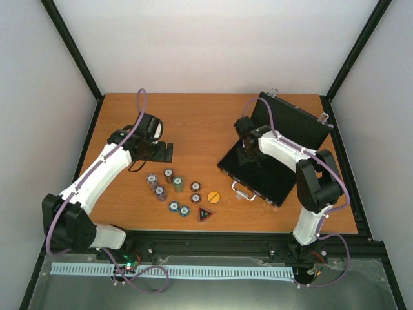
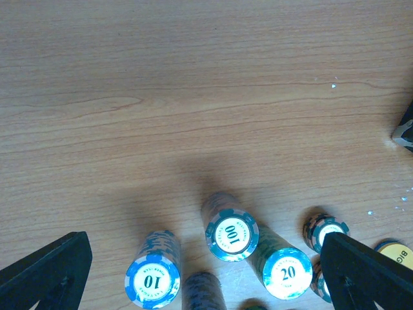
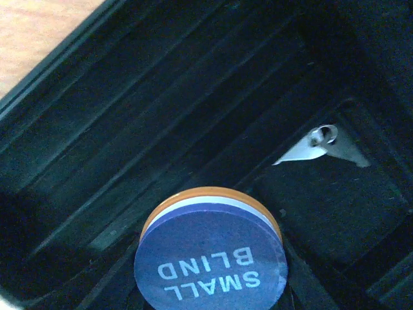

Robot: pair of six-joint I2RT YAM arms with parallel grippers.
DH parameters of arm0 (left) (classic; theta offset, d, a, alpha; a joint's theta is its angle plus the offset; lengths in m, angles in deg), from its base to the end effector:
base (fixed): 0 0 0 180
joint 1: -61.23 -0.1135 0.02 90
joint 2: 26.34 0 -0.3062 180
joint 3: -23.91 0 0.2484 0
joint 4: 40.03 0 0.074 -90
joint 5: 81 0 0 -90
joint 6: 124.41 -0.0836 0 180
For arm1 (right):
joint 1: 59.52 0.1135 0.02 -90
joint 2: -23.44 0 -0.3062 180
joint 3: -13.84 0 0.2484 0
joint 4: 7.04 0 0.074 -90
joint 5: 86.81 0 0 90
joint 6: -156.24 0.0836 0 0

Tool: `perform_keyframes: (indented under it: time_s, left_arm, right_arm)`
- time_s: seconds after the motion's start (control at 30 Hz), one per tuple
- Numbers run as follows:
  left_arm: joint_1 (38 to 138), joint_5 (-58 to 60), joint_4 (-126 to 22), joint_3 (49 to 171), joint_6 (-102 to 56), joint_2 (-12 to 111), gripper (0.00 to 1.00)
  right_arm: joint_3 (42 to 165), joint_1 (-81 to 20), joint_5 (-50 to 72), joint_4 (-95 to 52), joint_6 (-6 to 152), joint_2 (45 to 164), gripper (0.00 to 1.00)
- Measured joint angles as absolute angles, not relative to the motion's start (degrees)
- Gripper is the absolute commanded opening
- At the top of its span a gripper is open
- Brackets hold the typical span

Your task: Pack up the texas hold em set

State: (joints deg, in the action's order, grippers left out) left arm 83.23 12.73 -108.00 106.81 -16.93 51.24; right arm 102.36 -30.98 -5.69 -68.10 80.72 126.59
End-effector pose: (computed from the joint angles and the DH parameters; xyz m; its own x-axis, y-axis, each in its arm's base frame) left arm 0.2559 -0.0975 0.2957 -0.8895 0.0361 -0.4556 0.0828 0.9931 -0.0829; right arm 0.3301 0.1648 0.1972 -0.9338 -0.2267 -0.2767 -0.2118 0.9738 -0.0830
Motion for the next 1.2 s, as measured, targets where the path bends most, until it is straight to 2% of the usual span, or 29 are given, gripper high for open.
perform_keyframes:
  time_s: [0.47, 1.2]
  left_arm:
    - [83.2, 13.3, -108.0, 106.9, -17.3, 54.2, 1.0]
    - [83.2, 13.5, -108.0, 107.8, -17.3, 55.7, 1.0]
  right_arm:
    - [100.9, -39.1, -10.2, -61.4, 80.2, 127.8, 0.36]
    - [96.5, -42.0, -14.5, -57.8, 80.7, 131.1, 0.4]
